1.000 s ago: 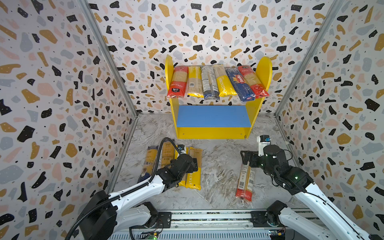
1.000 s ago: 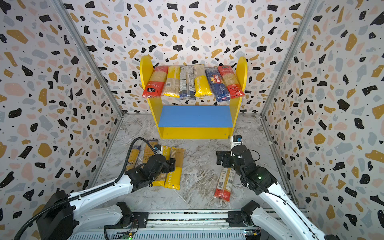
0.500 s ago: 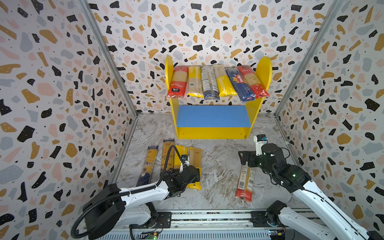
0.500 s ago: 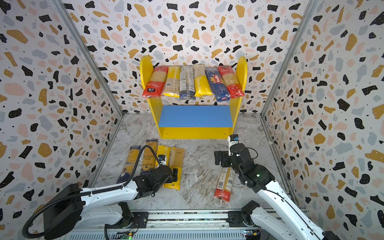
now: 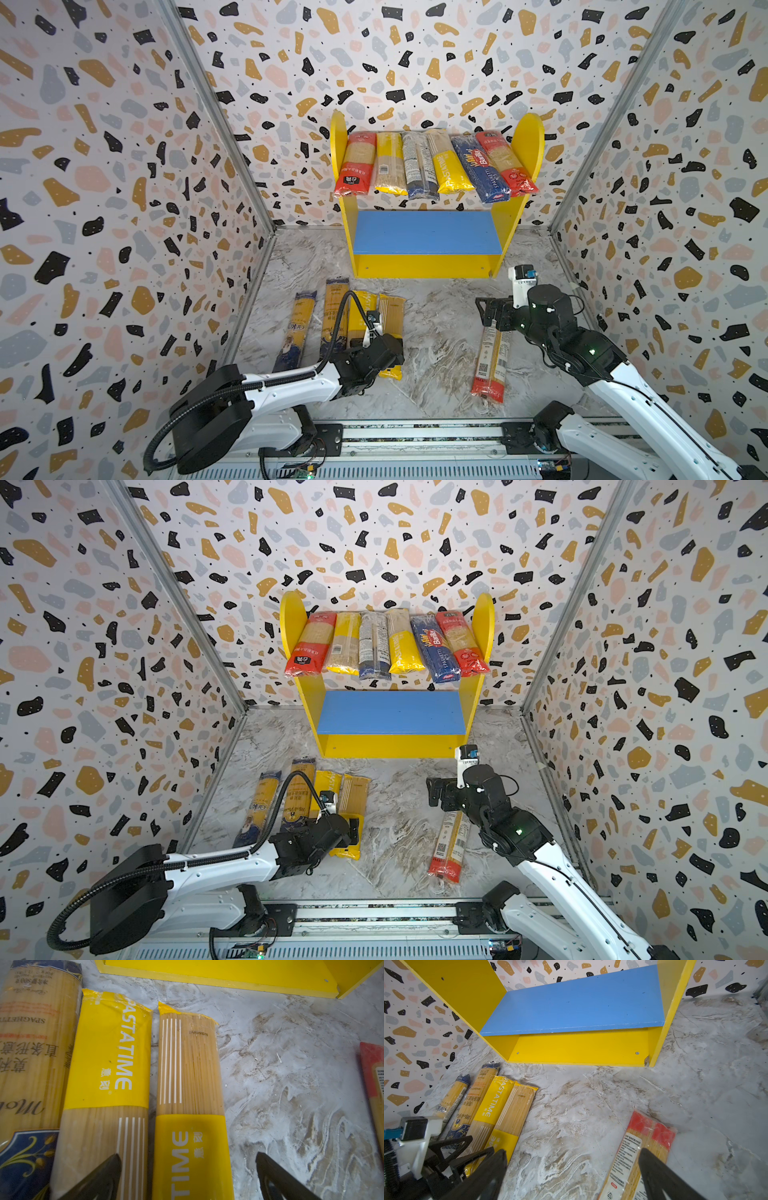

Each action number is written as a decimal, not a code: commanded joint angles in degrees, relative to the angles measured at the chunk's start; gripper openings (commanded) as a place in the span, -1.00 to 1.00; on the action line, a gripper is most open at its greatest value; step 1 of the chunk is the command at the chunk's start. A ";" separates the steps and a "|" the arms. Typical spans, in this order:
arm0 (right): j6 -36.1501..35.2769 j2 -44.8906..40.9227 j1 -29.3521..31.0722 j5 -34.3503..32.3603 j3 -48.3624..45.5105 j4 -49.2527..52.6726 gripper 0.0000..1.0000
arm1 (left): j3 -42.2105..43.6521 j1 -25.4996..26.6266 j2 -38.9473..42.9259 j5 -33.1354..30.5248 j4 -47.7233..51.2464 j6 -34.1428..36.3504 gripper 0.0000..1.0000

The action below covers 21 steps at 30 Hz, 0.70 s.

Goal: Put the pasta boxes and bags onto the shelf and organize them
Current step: 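Move the left gripper over the yellow-banded PASTATIME pack and lower it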

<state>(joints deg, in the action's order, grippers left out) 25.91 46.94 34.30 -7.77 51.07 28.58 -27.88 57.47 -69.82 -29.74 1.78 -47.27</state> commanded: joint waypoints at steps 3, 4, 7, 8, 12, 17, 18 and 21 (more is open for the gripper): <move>-1.48 1.02 0.24 1.79 1.40 -4.43 0.98 | 0.82 2.21 -1.41 -1.79 -1.05 -2.52 1.00; -1.71 1.26 0.24 1.79 1.32 -4.75 0.98 | 0.58 2.73 -1.95 -2.05 -1.07 -2.73 0.99; -2.63 2.26 0.31 1.59 1.38 -5.45 0.98 | -0.35 3.85 -4.05 -2.61 -1.53 -3.05 0.99; -2.96 2.58 0.28 1.55 1.48 -5.70 0.98 | -0.91 4.04 -4.75 -2.69 -1.57 -3.01 0.99; -3.84 3.16 0.05 1.68 1.83 -6.15 0.98 | -3.03 4.87 -6.69 -3.96 -0.95 -3.01 0.99; -5.17 5.08 -1.35 2.93 3.35 -5.92 0.98 | -5.65 5.50 -7.78 -4.99 0.66 -2.93 0.99; -5.61 5.93 -1.90 3.77 3.99 -5.90 0.98 | -6.12 5.72 -7.86 -5.51 1.14 -2.92 0.99; -6.22 7.47 -2.68 4.73 4.92 -5.95 0.98 | -6.75 6.26 -7.31 -6.93 2.24 -3.02 0.99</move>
<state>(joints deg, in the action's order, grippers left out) 21.26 53.89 32.27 -4.47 53.34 23.35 -33.34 63.11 -77.49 -33.61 2.57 -49.82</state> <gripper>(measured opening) 0.989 0.996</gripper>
